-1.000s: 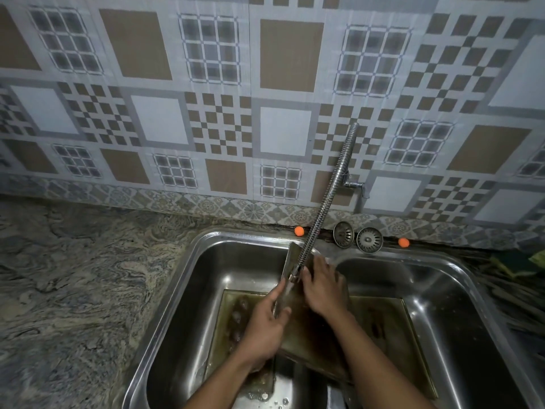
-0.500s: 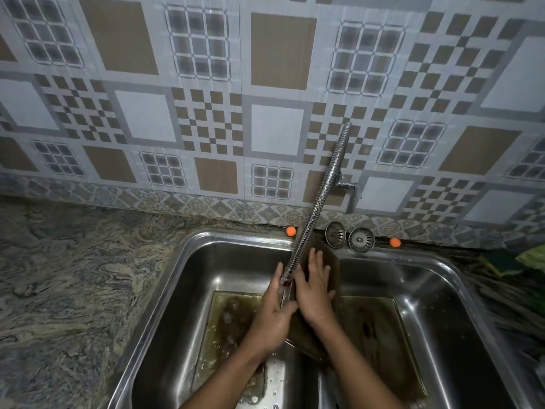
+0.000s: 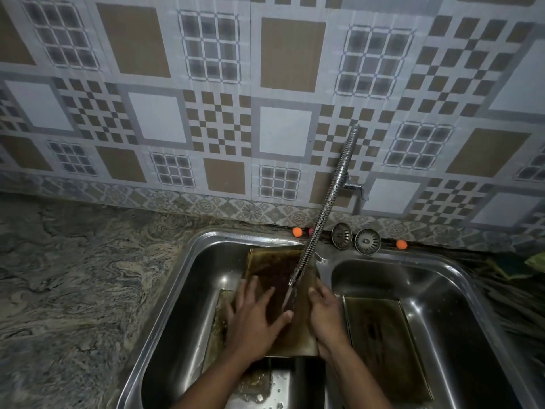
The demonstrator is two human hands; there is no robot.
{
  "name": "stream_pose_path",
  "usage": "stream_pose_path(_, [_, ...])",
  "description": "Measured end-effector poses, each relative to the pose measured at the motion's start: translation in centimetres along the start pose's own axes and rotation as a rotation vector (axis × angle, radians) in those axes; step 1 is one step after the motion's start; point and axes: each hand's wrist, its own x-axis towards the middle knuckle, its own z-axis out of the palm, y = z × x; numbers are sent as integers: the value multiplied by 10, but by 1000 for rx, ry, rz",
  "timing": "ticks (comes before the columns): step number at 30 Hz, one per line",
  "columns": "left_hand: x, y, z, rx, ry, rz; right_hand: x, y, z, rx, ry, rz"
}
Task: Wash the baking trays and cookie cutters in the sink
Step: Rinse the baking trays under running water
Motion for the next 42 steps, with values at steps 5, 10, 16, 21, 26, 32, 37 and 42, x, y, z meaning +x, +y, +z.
stream_pose_path(5, [7,-7,-15,-445,-16,-112,4,4,-21,-289,152,-169])
stream_pose_path(10, [7,-19,-19,-848,-80,-123,13,13,-29,-607,25,-316])
stream_pose_path(16, [3,-12,-15,-914,-73,-146,-12,28,-11,-1320,-214,-593])
stream_pose_path(21, [2,-1,-10,-864,-184,-114,9,17,13,-1049,-477,-660])
stream_pose_path(26, [2,4,-12,-858,-216,-101,59,4,-5,-1093,29,-525])
stream_pose_path(32, [8,11,-2,-883,-135,-90,34,27,9,-980,-137,-438])
stream_pose_path(37, [12,23,4,-931,3,-98,13,31,-39,-1056,-148,-504])
stream_pose_path(42, [15,83,30,-827,-52,91,8,29,-90,-1040,455,-366])
